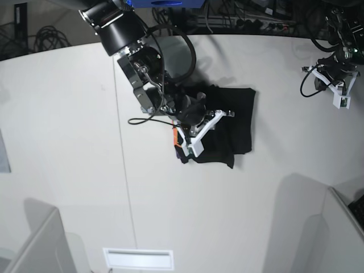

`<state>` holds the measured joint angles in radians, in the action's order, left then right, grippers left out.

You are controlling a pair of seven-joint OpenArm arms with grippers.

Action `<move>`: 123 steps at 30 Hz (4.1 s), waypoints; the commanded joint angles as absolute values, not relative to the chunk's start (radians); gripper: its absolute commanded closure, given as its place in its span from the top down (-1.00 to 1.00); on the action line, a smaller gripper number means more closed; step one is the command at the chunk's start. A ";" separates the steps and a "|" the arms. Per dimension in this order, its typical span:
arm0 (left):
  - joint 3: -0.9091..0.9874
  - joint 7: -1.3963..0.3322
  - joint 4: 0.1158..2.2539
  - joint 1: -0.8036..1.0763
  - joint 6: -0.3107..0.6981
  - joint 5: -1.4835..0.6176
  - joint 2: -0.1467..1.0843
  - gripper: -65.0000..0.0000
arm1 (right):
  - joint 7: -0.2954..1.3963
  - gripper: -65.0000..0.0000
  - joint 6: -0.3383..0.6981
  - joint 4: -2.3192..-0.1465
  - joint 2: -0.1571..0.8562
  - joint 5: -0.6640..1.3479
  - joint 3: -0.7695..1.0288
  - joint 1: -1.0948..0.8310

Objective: Fold the T-shirt properly

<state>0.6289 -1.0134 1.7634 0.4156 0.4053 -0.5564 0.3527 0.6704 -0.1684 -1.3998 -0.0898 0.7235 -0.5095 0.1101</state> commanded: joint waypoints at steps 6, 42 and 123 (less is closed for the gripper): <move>0.636 -1.000 1.779 0.415 0.412 -0.568 0.369 -1.00 | 0.656 0.06 -0.160 -1.414 -0.113 0.734 -0.513 0.128; 0.628 -1.000 1.844 0.409 0.414 -0.576 0.317 -1.00 | 0.588 0.16 -0.159 -1.779 0.097 0.737 -0.604 0.170; -1.099 -0.716 1.339 -0.656 0.698 -0.251 0.285 -1.00 | 0.587 -1.00 -0.153 -1.894 0.130 0.733 0.266 -0.456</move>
<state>-1.1107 -0.7258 1.3277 -0.6292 0.6903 -0.2504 0.2890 0.6041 -0.1608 -1.8812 0.1226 0.7288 0.2619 -0.4583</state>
